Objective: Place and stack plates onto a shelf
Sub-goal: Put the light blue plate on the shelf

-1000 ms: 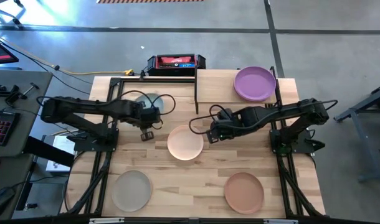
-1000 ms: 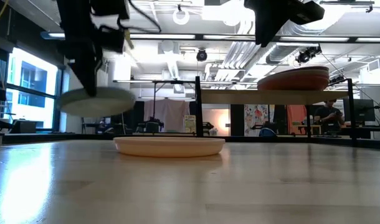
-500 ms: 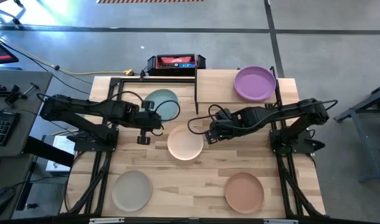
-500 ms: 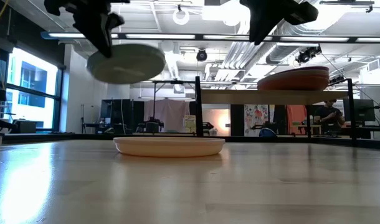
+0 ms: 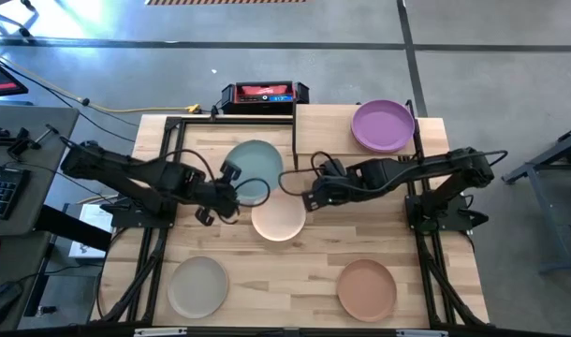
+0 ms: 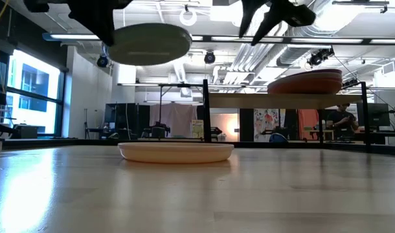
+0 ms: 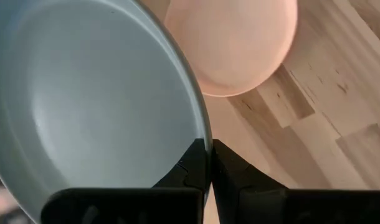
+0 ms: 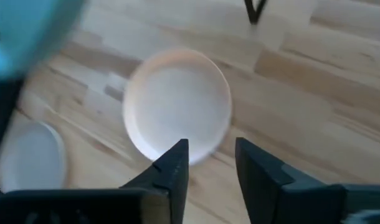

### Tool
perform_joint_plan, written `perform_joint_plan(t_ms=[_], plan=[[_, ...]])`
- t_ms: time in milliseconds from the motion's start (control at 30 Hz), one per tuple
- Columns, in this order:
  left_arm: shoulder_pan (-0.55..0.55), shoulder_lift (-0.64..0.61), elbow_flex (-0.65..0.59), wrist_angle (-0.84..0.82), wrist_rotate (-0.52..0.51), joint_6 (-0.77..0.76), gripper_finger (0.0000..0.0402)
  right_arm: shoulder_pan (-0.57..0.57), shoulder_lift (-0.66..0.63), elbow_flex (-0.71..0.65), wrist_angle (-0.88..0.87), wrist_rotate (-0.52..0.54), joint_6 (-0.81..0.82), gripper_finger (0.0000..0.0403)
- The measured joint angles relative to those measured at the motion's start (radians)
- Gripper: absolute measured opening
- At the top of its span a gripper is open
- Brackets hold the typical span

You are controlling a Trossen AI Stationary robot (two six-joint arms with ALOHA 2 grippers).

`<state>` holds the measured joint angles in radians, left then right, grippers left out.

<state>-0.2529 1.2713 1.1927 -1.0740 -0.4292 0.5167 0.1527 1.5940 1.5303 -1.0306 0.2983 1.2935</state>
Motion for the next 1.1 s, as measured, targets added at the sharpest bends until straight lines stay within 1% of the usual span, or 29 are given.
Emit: perform_joint_plan(t_ms=[100,300,467,633,700,900,1100], plan=[[-0.027,0.000,0.000,-0.002,-0.005,0.064,0.0001,-0.032,0.000,0.000,0.072,-0.002,-0.018,0.0119],[-0.070,0.000,0.000,-0.003,-0.006,0.161,0.0001,-0.095,0.000,0.000,0.207,-0.047,-0.097,0.0119],[-0.092,0.000,0.000,-0.004,-0.005,0.249,0.0001,-0.149,0.000,0.000,0.262,-0.085,-0.133,0.0118],[-0.096,0.000,0.000,-0.005,0.022,0.304,0.0001,-0.189,0.000,0.000,0.298,-0.126,-0.171,0.0118],[-0.095,0.000,0.000,-0.005,0.037,0.311,0.0001,-0.197,0.000,0.000,0.310,-0.133,-0.177,0.0118],[-0.087,0.048,0.000,0.002,0.034,0.307,0.0001,-0.199,0.007,0.000,0.313,-0.144,-0.195,0.0118],[-0.087,0.096,0.000,0.011,-0.001,0.262,0.0001,-0.184,0.049,0.000,0.309,-0.150,-0.196,0.0118]])
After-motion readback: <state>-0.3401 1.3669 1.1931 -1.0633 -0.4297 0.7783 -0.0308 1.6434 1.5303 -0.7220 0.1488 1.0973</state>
